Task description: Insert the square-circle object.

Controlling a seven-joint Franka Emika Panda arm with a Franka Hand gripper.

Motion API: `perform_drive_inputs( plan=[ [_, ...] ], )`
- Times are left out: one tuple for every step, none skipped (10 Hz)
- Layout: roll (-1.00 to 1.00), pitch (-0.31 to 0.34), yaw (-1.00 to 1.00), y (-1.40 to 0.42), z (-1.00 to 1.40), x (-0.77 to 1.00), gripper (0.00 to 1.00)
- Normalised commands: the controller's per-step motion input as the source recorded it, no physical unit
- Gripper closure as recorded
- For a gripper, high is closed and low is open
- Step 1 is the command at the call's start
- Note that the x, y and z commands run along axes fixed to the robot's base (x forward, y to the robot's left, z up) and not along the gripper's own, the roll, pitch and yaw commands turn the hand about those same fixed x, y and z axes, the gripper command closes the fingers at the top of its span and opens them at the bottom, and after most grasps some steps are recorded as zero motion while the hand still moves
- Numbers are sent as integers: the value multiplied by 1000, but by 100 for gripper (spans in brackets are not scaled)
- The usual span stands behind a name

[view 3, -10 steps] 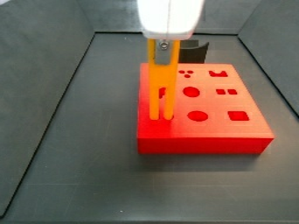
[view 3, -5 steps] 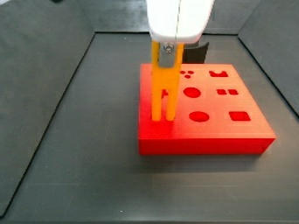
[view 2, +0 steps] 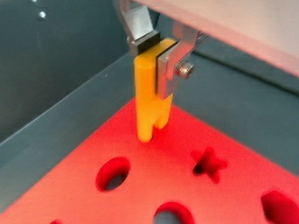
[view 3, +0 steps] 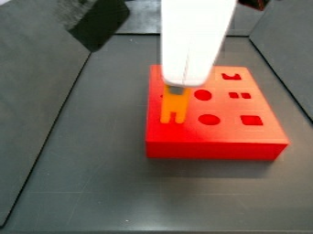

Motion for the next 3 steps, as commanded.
perform_drive_inputs(
  plan=[
    [0, -101, -249, 0, -1000, -203, 100],
    [9, 0, 0, 0, 0, 0, 100],
    [0, 0, 0, 0, 0, 0, 100]
  ],
)
